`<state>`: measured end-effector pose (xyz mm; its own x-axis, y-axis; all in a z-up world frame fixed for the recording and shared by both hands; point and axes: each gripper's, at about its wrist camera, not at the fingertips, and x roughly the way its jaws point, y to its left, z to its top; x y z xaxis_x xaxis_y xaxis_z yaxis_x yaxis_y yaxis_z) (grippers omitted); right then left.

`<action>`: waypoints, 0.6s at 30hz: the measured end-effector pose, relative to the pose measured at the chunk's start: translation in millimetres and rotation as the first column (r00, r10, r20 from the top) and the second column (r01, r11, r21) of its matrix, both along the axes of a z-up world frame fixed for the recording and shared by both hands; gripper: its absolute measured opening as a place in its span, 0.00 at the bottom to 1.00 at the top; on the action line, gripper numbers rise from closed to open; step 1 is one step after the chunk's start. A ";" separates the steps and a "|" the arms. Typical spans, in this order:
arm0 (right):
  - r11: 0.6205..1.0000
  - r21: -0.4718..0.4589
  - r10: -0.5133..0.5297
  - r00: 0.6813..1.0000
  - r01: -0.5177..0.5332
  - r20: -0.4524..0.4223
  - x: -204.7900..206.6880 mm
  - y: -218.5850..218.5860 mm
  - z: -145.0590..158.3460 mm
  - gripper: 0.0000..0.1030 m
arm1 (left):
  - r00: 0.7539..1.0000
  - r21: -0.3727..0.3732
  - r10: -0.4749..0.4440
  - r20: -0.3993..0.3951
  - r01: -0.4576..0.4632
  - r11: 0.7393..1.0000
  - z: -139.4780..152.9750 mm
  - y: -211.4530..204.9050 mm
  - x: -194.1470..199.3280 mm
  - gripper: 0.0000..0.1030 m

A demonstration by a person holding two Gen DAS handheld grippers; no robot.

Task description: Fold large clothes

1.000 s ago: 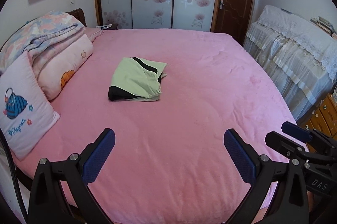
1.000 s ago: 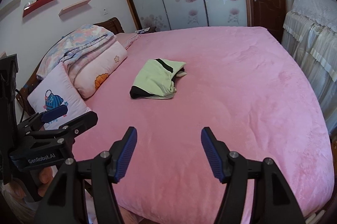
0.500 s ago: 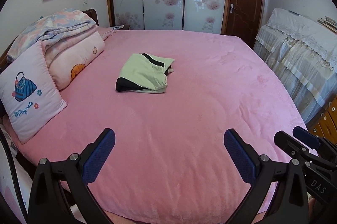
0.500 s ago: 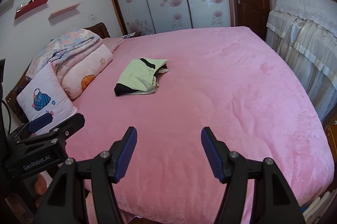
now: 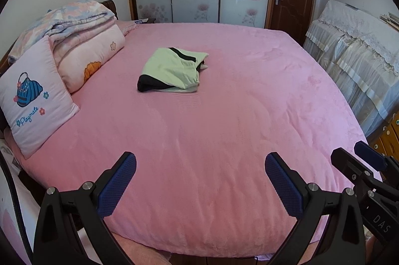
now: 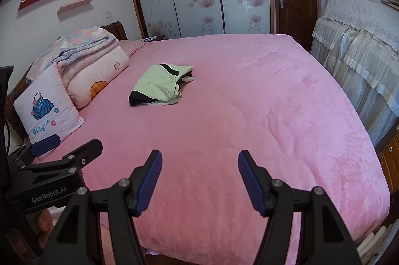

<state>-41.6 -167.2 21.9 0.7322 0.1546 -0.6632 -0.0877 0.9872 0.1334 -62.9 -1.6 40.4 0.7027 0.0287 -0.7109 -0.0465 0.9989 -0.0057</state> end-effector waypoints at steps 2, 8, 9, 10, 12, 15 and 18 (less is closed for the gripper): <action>1.000 0.001 0.001 1.000 -0.001 -0.006 0.1 -0.6 -1.1 0.62 | 1.000 -0.006 -0.007 -0.017 0.007 1.000 -3.7 -2.8 1.3 1.00; 1.000 -0.001 0.003 1.000 -0.003 -0.022 0.2 -2.6 -6.8 0.62 | 0.998 0.003 -0.046 -0.031 0.046 0.999 -6.5 -14.9 3.7 0.99; 1.000 -0.003 0.002 1.000 -0.002 -0.023 0.4 -3.2 -6.9 0.62 | 0.998 0.008 -0.050 -0.030 0.051 0.999 -6.6 -17.1 4.1 0.99; 1.000 -0.005 -0.002 1.000 0.001 -0.022 0.6 -4.2 -6.9 0.62 | 0.998 0.014 -0.052 -0.029 0.052 0.999 -6.5 -18.6 4.5 0.99; 1.000 -0.004 -0.008 1.000 0.008 -0.021 1.2 -6.2 -7.1 0.62 | 0.998 0.017 -0.061 -0.028 0.061 0.998 -5.7 -20.9 6.8 0.99; 1.000 0.003 -0.016 1.000 0.016 -0.021 2.2 -8.9 -7.1 0.62 | 0.997 0.013 -0.073 -0.029 0.073 0.997 -4.5 -24.1 10.3 0.99; 1.000 0.009 -0.025 0.999 0.026 -0.021 3.5 -11.9 -6.4 0.62 | 0.996 0.012 -0.084 -0.027 0.085 0.996 -3.0 -28.0 13.9 0.99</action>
